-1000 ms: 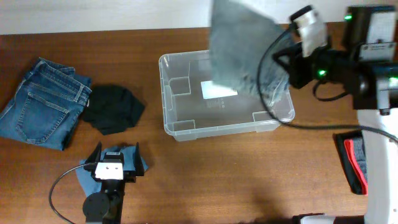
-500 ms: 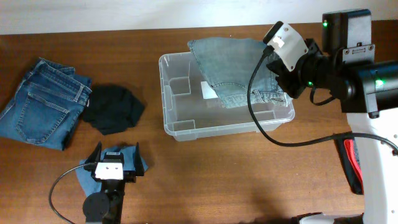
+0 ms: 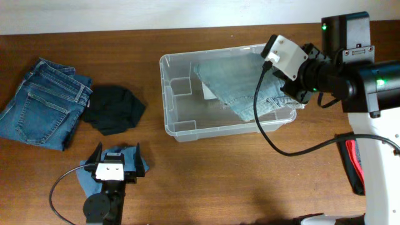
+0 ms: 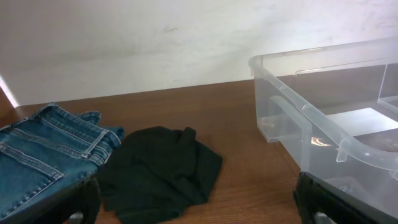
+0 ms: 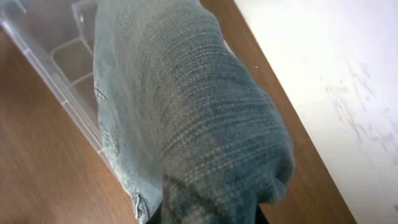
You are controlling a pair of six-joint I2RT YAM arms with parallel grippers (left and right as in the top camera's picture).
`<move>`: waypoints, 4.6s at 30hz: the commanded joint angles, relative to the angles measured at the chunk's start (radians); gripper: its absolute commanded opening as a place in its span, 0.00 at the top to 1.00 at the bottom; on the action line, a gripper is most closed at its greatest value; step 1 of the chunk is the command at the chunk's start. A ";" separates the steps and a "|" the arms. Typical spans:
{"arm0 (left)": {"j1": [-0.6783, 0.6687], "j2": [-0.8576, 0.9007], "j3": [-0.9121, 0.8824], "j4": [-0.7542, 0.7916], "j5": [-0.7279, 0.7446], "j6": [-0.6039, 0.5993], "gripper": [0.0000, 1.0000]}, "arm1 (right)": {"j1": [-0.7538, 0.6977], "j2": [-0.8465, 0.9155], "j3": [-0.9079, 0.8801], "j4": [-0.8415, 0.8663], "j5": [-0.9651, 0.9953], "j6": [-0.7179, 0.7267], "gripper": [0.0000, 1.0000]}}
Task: Pack container
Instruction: 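Lift the jeans and carry them over the clear container, then lower the jeans into the container and open the right gripper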
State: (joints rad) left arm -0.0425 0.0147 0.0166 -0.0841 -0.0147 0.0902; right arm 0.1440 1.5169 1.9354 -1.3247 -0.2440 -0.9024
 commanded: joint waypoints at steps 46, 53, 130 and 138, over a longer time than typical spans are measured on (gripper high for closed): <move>0.006 -0.008 -0.007 0.002 -0.006 0.016 0.00 | 0.019 0.405 0.030 0.052 -0.380 0.513 0.96; 0.006 -0.008 -0.007 0.002 -0.007 0.017 0.00 | 0.019 0.409 -0.010 0.083 -0.337 0.514 0.96; 0.006 -0.008 -0.007 0.002 -0.007 0.016 0.00 | 0.033 0.695 -0.016 0.221 0.099 0.782 0.96; 0.006 -0.008 -0.007 0.002 -0.007 0.017 0.00 | 0.033 0.806 -0.012 0.207 0.151 0.815 0.96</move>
State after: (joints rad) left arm -0.0425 0.0147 0.0166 -0.0845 -0.0147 0.0902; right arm 0.1665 2.3219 1.9278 -1.0958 -0.1242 -0.1051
